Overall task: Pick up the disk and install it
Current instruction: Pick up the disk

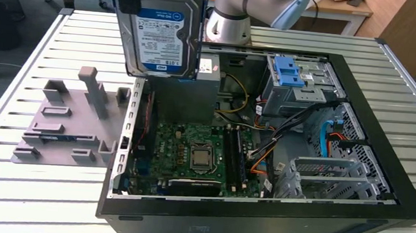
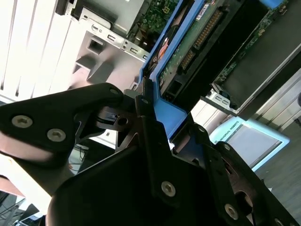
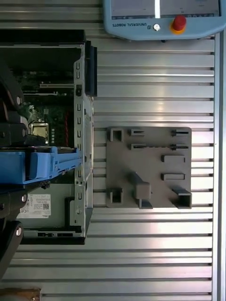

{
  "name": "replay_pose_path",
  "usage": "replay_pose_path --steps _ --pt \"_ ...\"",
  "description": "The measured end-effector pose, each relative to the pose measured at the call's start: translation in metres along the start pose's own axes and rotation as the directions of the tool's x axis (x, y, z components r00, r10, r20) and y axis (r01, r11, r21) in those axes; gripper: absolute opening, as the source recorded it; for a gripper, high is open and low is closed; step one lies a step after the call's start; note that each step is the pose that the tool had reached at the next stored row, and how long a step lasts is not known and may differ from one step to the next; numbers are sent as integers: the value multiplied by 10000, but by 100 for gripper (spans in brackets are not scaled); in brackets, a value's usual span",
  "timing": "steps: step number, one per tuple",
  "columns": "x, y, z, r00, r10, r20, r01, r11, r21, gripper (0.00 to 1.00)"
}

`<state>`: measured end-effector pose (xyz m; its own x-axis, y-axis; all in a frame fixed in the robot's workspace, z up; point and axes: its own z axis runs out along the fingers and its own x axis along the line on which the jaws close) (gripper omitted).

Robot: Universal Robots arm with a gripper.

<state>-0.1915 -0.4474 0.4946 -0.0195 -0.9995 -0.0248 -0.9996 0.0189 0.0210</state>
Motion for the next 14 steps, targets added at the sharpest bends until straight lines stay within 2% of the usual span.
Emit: replay_pose_path --steps 14 --pt "112 -251 -8 10000 0 0 0 10000 -1 36"
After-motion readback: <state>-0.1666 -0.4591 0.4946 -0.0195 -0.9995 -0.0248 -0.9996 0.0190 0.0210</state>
